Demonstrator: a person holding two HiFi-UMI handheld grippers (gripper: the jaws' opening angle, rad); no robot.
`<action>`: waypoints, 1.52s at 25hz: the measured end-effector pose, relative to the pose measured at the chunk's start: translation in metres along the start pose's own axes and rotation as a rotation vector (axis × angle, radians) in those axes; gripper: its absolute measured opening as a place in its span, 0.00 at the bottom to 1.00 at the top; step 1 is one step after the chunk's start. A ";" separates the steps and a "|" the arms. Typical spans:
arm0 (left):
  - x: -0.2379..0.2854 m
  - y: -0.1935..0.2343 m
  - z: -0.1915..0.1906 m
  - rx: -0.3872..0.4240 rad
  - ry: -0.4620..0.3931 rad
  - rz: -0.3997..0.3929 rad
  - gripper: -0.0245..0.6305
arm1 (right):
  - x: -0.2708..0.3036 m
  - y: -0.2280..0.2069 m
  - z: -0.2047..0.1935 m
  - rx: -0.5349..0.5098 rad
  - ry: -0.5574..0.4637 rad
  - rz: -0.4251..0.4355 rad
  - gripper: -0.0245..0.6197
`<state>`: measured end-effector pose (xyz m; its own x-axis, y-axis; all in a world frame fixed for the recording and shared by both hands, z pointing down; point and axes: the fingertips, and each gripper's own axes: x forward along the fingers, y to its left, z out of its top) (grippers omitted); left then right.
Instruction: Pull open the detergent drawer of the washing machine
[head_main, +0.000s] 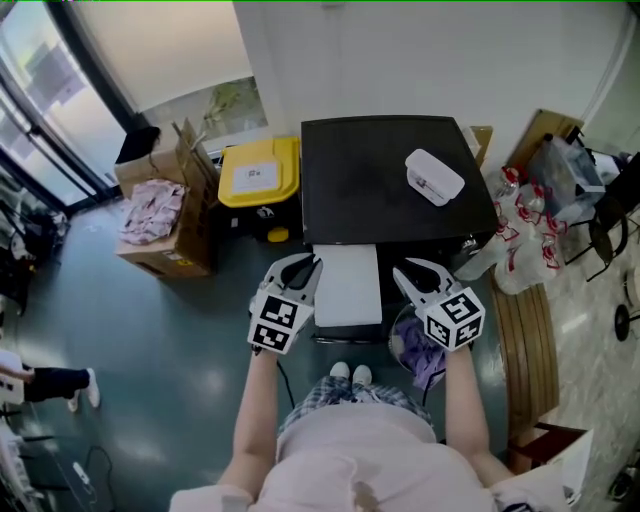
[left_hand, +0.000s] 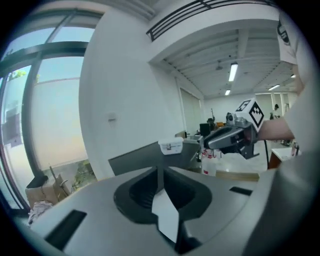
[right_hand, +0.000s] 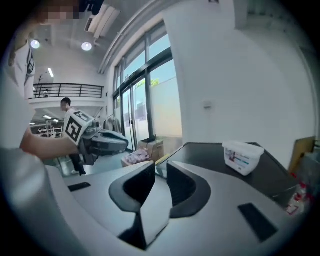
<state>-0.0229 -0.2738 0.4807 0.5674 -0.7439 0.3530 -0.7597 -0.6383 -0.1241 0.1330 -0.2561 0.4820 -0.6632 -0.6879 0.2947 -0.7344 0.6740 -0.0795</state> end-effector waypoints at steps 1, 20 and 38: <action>-0.001 0.007 0.007 -0.020 -0.025 0.027 0.12 | -0.004 -0.008 0.008 0.019 -0.039 -0.032 0.16; 0.001 0.045 0.035 -0.156 -0.180 0.202 0.07 | -0.057 -0.086 0.051 0.085 -0.336 -0.431 0.06; 0.016 0.049 0.028 -0.194 -0.170 0.199 0.07 | -0.048 -0.094 0.041 0.091 -0.303 -0.402 0.06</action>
<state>-0.0425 -0.3224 0.4538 0.4344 -0.8831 0.1771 -0.8980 -0.4398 0.0094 0.2273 -0.2977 0.4359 -0.3274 -0.9444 0.0306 -0.9408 0.3228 -0.1034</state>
